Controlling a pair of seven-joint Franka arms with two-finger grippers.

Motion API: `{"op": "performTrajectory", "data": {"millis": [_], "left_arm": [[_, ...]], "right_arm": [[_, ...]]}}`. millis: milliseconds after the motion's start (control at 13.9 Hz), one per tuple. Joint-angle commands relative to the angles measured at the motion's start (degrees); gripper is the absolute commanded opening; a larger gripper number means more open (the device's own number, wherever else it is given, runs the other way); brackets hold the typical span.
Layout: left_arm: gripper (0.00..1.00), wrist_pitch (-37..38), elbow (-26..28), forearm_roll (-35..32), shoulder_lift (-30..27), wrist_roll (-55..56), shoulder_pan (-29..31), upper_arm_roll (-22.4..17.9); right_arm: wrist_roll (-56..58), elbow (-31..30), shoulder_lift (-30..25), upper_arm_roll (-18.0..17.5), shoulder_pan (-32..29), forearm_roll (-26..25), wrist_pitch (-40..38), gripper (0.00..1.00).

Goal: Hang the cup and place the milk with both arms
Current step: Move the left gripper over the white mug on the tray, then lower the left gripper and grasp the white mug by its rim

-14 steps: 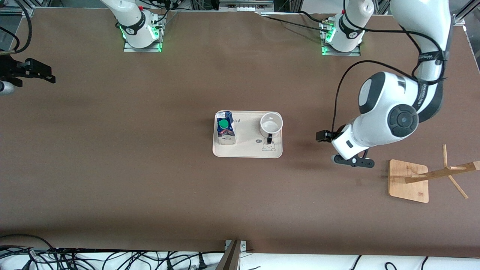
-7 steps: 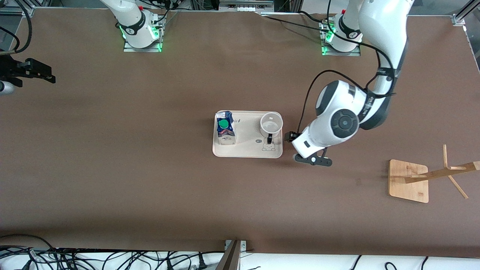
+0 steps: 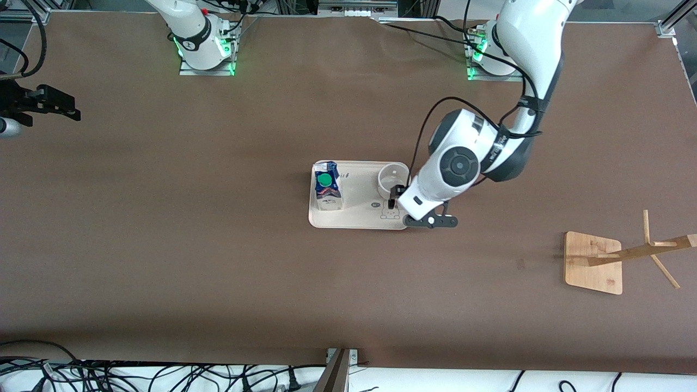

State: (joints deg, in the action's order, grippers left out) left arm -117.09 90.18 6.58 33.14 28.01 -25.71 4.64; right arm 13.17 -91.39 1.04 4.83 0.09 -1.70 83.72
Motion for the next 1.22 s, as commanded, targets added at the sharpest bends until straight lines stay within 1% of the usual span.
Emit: {"op": "performTrajectory", "data": {"millis": [0, 216, 503, 791, 1007, 1151], "left_arm": [[1.0, 0.2, 0.9, -1.2, -2.0, 3.4, -1.0, 0.5], [1.0, 0.2, 0.9, -1.2, -1.9, 8.5, -2.9, 1.5], [1.0, 0.4, 1.0, -1.2, -2.0, 13.5, -6.7, 1.5], [1.0, 0.4, 1.4, -1.2, -1.5, 13.7, -9.0, 1.5], [1.0, 0.4, 3.1, -1.3, -1.3, 12.7, -9.0, 1.5], [1.0, 0.3, 3.3, -3.4, -0.7, 12.6, -9.0, 1.5]], "right_arm": [[0.3, 1.1, 0.3, -0.1, -0.3, 1.1, -1.0, 1.0], [0.3, 1.1, 0.3, -0.2, -0.3, 1.1, -1.0, 1.0], [0.3, 1.1, 0.3, -0.2, -0.3, 1.1, -1.1, 1.0], [0.3, 1.2, 0.3, -0.2, -0.3, 1.1, -1.0, 1.0], [0.3, 1.1, 0.3, -0.2, -0.3, 1.1, -1.1, 1.0], [0.3, 1.1, 0.3, -0.2, -0.3, 1.1, -1.1, 1.0]]}}
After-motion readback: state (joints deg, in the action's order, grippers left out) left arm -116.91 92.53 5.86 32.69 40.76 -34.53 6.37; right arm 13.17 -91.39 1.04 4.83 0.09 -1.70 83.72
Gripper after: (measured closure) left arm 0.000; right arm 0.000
